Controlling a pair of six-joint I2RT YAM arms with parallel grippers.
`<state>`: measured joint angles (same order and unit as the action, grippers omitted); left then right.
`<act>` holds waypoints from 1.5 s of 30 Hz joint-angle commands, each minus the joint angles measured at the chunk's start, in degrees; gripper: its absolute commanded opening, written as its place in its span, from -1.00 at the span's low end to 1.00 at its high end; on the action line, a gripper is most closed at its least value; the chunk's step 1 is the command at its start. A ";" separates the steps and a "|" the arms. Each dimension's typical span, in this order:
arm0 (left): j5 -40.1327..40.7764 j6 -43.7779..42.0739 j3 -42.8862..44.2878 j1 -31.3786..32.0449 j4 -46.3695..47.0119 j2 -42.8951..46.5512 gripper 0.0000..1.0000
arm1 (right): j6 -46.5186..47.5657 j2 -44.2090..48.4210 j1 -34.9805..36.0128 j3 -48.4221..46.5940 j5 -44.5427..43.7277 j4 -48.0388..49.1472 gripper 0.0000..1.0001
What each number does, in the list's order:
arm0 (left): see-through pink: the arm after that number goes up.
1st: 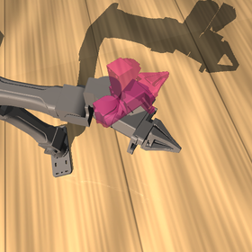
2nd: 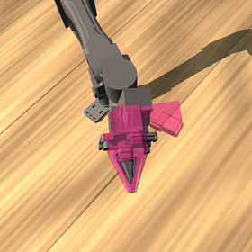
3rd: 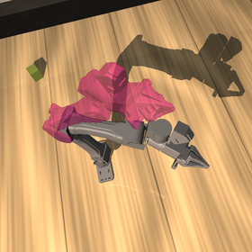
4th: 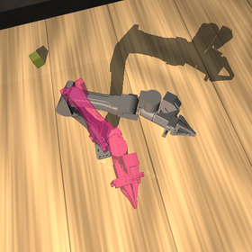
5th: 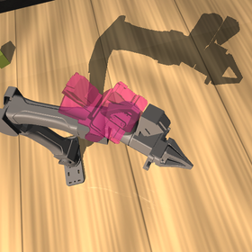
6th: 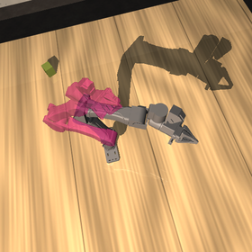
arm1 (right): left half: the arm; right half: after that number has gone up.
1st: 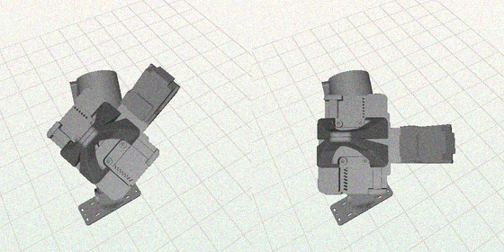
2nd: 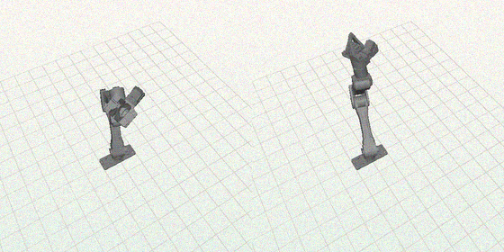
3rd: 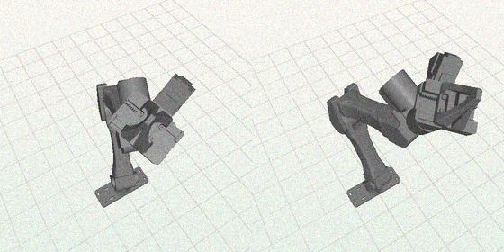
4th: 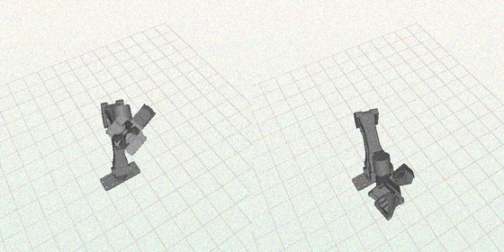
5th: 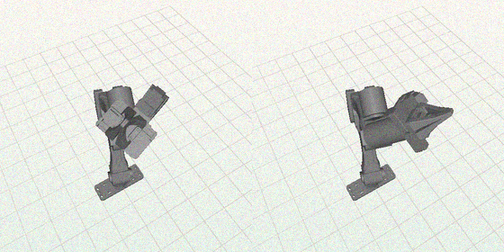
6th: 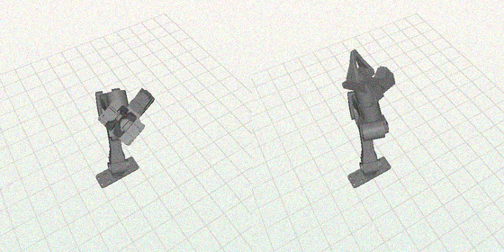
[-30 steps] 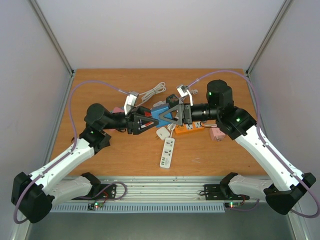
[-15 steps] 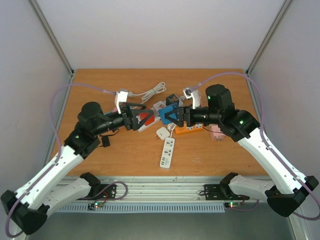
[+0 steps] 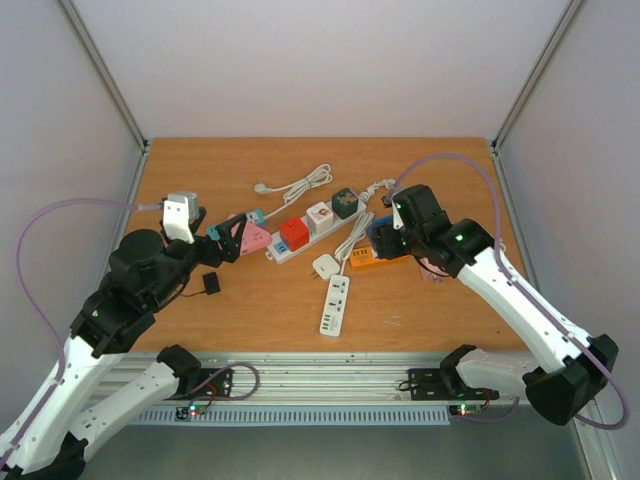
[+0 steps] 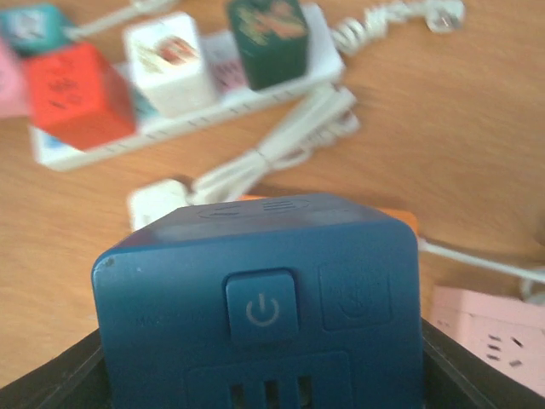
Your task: Insert the plug
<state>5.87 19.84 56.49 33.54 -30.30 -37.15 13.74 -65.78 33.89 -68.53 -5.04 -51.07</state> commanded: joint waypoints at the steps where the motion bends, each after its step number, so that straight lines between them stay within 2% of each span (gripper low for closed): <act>1: 10.48 -6.46 1.32 -0.14 -4.20 1.54 0.99 | 2.36 -2.59 -3.96 3.50 -3.91 1.87 -0.46; 5: 7.18 -8.02 -1.13 -0.14 -1.91 3.22 0.99 | 2.88 -5.36 -8.01 6.65 -1.83 4.37 -0.45; 11: 6.09 -8.11 -1.69 -0.14 -1.75 2.99 0.99 | 3.33 -8.81 -14.75 9.80 6.56 9.45 -0.45; 14: 4.96 -7.64 -1.78 -0.29 -1.73 2.27 0.99 | 4.52 -11.17 -18.08 9.95 11.24 10.77 -0.44; 20: 3.65 -7.65 -1.72 -0.91 -1.70 0.82 0.99 | 6.07 -15.52 -21.53 8.76 14.18 10.46 -0.46; 29: 0.97 -6.45 -2.14 -2.77 -1.63 -0.05 0.99 | 5.85 -20.13 -21.98 8.22 14.18 11.16 -0.46; 32: -0.14 -6.10 -2.34 -3.46 -1.45 -0.38 0.99 | 5.18 -21.25 -22.02 7.49 11.24 11.30 -0.48; 35: -0.20 -5.86 -2.41 -3.78 -1.49 -0.59 0.99 | 4.90 -21.28 -21.97 7.10 8.34 11.07 -0.49; 45: -0.81 -5.43 -2.52 -4.51 -1.30 -1.40 0.99 | 5.14 -21.37 -21.89 7.29 8.99 11.11 -0.48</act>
<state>5.78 13.69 54.39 29.54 -33.65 -38.15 18.94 -86.94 12.21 -59.92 4.64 -40.84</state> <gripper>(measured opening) 0.995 0.676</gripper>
